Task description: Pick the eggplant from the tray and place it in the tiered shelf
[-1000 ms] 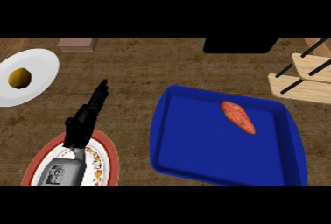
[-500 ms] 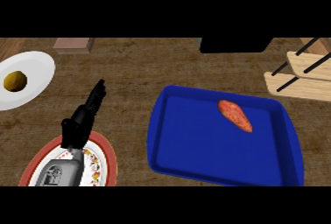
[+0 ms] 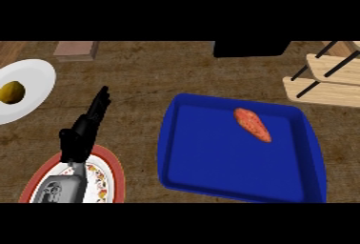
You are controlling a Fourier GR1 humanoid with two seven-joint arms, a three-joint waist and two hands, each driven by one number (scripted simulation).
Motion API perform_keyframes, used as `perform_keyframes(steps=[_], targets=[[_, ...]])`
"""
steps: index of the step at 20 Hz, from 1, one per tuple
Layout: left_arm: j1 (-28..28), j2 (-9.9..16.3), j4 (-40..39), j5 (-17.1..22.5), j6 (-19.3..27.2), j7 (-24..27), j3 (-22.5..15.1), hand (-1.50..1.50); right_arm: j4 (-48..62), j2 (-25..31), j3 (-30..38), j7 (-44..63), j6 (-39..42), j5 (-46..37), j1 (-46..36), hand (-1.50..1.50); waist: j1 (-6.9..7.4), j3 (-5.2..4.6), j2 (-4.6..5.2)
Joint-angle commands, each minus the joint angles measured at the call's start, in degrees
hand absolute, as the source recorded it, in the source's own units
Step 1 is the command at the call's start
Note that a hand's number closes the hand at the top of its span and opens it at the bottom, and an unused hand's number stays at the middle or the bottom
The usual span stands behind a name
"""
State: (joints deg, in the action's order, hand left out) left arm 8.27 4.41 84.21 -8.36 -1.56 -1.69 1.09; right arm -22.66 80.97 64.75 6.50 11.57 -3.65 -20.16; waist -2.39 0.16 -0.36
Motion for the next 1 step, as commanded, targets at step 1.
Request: perform_keyframes(steps=[1], targets=[[-1.91,0.82,1.08,-0.01,-0.34,-0.15,0.3,0.0,5.34,2.08,7.03,-7.39,8.22,2.87,11.09,-1.5,-1.08,0.04,-0.25]])
